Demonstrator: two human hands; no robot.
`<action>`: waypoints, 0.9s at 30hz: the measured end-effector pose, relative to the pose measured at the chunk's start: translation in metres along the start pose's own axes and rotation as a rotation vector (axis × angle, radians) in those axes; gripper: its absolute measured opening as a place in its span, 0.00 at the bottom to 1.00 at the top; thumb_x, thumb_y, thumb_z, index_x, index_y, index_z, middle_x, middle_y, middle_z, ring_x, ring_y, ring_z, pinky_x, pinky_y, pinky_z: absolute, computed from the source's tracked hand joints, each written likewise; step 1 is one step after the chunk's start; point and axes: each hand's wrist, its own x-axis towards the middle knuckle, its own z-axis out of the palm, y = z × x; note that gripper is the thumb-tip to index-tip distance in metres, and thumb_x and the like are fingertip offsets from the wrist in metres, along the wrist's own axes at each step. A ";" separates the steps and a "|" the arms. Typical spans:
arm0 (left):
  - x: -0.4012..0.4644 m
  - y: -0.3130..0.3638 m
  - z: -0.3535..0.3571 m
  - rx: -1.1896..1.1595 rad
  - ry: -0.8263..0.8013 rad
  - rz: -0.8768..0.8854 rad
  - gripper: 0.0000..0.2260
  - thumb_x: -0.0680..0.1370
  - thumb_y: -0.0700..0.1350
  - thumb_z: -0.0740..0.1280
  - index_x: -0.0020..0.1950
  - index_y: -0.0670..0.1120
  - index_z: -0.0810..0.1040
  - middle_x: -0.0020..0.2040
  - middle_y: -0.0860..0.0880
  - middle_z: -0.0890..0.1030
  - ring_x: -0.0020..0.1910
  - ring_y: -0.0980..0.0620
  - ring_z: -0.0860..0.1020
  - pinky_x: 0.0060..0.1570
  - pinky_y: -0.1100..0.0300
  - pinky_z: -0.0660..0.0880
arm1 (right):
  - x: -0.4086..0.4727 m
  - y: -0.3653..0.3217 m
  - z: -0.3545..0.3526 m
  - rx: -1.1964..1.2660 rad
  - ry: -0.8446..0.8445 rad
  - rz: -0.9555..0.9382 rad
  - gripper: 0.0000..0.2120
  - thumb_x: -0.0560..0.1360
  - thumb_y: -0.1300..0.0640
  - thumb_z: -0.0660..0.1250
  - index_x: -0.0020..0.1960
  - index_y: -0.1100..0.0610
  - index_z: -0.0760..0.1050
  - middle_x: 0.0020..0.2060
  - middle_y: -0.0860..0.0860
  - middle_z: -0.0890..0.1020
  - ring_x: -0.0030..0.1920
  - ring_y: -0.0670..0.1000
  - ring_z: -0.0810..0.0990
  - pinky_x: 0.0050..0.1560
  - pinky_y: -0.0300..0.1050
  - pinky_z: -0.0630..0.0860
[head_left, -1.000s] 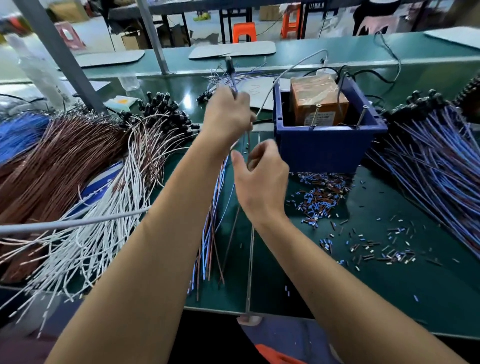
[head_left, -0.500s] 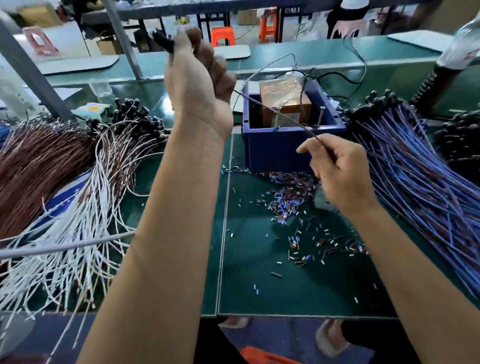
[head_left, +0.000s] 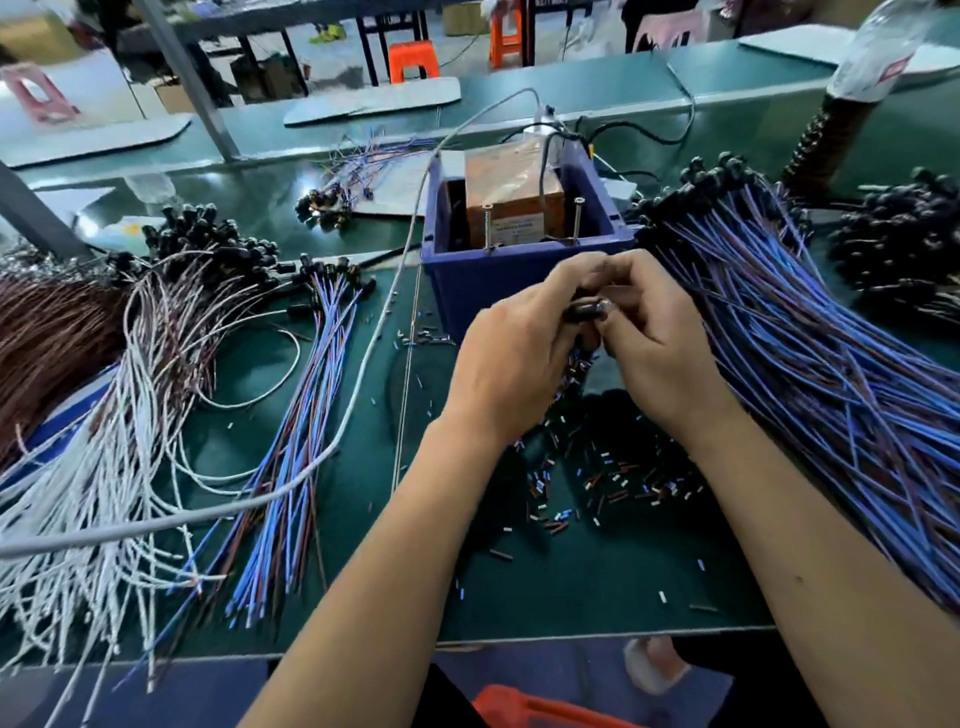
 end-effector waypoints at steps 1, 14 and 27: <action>0.000 -0.004 -0.002 0.020 0.025 -0.001 0.16 0.80 0.41 0.64 0.69 0.45 0.76 0.53 0.47 0.85 0.50 0.40 0.82 0.45 0.45 0.78 | 0.000 0.001 0.000 -0.002 0.002 0.006 0.03 0.82 0.66 0.64 0.54 0.60 0.74 0.41 0.57 0.83 0.39 0.54 0.81 0.43 0.52 0.79; -0.006 -0.013 0.001 -0.007 0.146 0.007 0.07 0.81 0.41 0.65 0.51 0.42 0.82 0.46 0.48 0.81 0.44 0.44 0.79 0.42 0.46 0.75 | 0.001 0.008 -0.006 0.133 0.031 0.080 0.03 0.78 0.61 0.75 0.48 0.57 0.81 0.33 0.51 0.85 0.31 0.44 0.79 0.36 0.36 0.75; -0.008 -0.023 0.012 -0.260 0.182 -0.150 0.04 0.79 0.41 0.71 0.45 0.46 0.80 0.34 0.57 0.78 0.33 0.58 0.75 0.34 0.62 0.69 | 0.000 0.010 -0.002 0.239 0.081 0.271 0.07 0.79 0.58 0.73 0.45 0.61 0.83 0.35 0.55 0.87 0.29 0.47 0.77 0.34 0.38 0.75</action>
